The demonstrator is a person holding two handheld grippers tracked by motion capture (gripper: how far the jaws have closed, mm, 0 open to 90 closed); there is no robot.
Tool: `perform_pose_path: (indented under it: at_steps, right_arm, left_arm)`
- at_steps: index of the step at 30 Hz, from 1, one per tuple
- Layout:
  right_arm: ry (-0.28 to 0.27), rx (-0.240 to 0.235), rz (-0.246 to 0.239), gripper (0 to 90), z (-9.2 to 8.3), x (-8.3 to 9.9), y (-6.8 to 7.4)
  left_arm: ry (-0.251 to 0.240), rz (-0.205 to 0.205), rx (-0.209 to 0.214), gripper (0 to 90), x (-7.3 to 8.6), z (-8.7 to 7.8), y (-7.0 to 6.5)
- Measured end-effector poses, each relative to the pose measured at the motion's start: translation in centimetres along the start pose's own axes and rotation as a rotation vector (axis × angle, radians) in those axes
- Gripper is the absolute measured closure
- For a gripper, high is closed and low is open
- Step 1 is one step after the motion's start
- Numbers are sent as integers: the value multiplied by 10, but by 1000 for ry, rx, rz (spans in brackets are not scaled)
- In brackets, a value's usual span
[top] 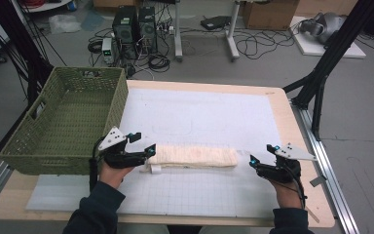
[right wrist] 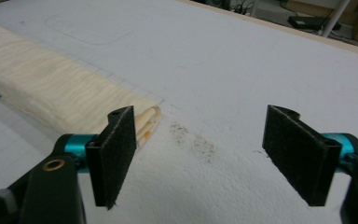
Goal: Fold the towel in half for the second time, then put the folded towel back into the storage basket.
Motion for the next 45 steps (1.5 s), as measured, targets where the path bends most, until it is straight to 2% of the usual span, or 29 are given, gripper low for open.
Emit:
perform_pose_path:
  at_steps: [5,9,13,15,25,36,45]
  right_arm:
    - [-24,21,2,113,-5,-1,-4]
    - [-24,2,11,109,-2,-1,-6]
    - [-29,-7,27,109,3,-1,-5]
    - [-26,-9,9,109,4,-1,-5]
    - [-22,7,12,109,-2,2,-8]
    - [-7,-8,16,109,0,4,-7]
    - [-3,-5,14,109,-1,5,-8]
  left_arm:
    - [12,15,-7,217,1,1,-2]
    - [27,0,8,218,4,2,-1]
    - [26,4,2,219,4,1,0]
    - [21,5,0,219,3,0,1]
    - [20,18,-4,223,3,2,-1]
    - [31,20,-8,225,5,4,-1]
    - [46,7,-3,231,8,6,-1]
Point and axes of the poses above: each handheld gripper's, and its own axes: z roughly forward along the jaws, x roughly out of its underside, y roughly to its left, the point moved 1 cm from there along z, roughly forward along the jaws, and after that the axes turned 13 degrees about -y, right-handed, at the moved point
